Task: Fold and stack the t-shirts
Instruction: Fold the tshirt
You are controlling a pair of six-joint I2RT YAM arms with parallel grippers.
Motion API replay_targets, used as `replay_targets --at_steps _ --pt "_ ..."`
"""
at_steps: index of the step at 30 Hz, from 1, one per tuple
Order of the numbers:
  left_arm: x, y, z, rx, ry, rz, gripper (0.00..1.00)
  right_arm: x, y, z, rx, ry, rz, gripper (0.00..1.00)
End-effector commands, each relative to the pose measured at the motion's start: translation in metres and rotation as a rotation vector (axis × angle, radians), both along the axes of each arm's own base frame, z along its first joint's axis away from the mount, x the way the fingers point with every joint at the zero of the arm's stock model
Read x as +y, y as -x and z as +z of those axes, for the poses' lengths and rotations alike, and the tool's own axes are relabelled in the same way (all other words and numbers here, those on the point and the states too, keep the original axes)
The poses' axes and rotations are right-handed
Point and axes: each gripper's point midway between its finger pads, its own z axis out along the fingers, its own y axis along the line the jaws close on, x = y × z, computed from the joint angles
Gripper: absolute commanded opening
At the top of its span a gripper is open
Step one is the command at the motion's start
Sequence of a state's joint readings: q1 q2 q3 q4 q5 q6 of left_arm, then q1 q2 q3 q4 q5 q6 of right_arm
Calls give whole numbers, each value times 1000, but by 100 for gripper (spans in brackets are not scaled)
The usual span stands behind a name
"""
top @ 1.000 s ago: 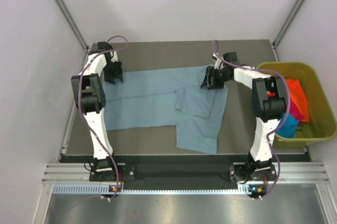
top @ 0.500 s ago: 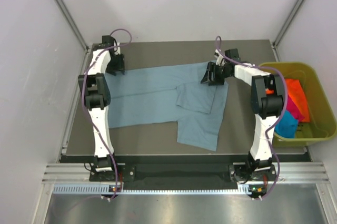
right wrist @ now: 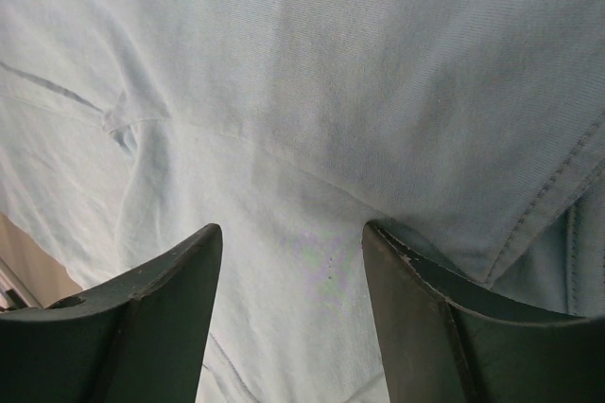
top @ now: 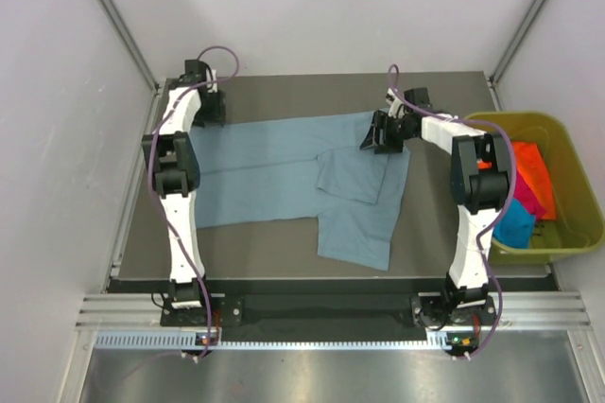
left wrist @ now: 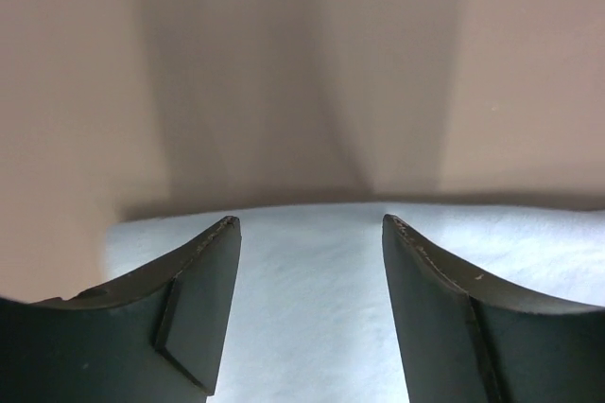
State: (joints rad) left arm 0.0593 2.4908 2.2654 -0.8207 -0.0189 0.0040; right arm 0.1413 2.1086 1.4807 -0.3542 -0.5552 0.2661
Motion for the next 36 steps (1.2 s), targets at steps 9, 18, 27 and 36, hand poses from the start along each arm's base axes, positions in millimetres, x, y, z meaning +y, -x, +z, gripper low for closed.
replay_targets --at_steps 9,18,27,36 --pt "85 38 54 -64 100 176 65 -32 -13 -14 -44 100 -75 63" --pt "84 41 13 13 137 163 64 -31 -15 -12 -50 98 -77 63" --pt "81 31 -6 21 163 162 53 -33 -14 -12 -49 118 -83 63" --pt "76 6 -9 -36 161 147 0 -44 -30 -15 -46 163 -154 60"
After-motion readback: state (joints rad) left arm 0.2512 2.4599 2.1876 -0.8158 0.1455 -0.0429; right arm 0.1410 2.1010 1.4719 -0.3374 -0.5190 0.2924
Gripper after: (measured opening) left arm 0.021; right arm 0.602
